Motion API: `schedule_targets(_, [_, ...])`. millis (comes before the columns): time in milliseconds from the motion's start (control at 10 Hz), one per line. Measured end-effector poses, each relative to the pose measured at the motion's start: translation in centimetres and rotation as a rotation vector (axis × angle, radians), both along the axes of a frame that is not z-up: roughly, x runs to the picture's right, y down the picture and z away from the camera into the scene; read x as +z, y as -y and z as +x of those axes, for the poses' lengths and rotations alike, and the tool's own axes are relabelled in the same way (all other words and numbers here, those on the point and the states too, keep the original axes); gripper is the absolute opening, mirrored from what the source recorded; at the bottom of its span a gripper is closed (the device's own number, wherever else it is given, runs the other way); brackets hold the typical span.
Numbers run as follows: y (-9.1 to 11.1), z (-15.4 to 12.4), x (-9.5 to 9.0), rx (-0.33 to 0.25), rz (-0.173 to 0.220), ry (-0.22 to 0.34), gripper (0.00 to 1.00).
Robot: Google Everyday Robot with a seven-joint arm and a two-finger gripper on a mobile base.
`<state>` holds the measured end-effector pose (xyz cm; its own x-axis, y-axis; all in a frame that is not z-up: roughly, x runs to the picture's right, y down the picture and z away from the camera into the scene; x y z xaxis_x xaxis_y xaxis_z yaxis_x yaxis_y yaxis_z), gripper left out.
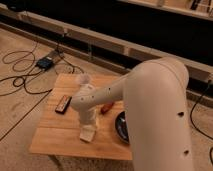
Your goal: Place the eraser in the ceramic cup
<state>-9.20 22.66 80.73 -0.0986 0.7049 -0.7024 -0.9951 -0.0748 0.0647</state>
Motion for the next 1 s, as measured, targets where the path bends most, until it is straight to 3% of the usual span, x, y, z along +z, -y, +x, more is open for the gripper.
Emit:
schedule_targets(500, [0.3,-0.2,1.1,0.074,-0.011,-0.021,0.65])
schedule_targets(1000, [-0.6,0.1,1.9,0.071,-0.023,-0.015,0.63])
